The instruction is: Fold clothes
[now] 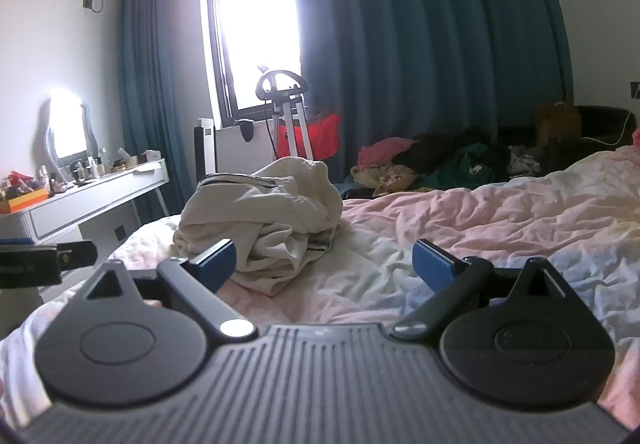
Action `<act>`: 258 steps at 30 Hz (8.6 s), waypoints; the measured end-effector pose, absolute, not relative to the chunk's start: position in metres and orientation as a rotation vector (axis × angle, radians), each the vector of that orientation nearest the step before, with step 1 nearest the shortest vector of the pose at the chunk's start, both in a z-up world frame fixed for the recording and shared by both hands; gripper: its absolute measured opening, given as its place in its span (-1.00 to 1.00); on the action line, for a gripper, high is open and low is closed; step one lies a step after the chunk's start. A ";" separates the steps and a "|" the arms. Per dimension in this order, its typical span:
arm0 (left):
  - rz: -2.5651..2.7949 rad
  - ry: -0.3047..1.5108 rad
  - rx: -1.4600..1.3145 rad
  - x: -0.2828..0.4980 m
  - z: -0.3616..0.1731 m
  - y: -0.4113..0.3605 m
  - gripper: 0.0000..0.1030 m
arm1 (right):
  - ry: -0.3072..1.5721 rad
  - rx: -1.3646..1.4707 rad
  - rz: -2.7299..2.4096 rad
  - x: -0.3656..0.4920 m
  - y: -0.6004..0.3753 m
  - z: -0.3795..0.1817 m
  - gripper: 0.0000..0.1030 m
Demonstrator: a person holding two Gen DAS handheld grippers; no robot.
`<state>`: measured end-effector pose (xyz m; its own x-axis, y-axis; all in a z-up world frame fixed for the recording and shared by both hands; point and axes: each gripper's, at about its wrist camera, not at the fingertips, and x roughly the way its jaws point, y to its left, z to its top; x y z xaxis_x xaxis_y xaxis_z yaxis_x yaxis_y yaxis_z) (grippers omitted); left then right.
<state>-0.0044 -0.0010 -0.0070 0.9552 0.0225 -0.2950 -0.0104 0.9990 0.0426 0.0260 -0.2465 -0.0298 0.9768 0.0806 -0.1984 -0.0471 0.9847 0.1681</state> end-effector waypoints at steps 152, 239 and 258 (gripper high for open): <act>0.088 0.581 -0.313 0.101 -0.051 0.148 -0.55 | 0.519 0.232 0.200 0.133 -0.193 -0.140 -0.23; 0.289 0.698 -0.159 0.389 -0.103 0.366 -0.62 | 0.782 0.717 0.911 0.238 0.105 -0.131 -0.51; 0.363 0.600 -0.041 0.294 -0.034 0.330 0.59 | 0.767 0.343 0.925 0.214 0.081 -0.074 0.72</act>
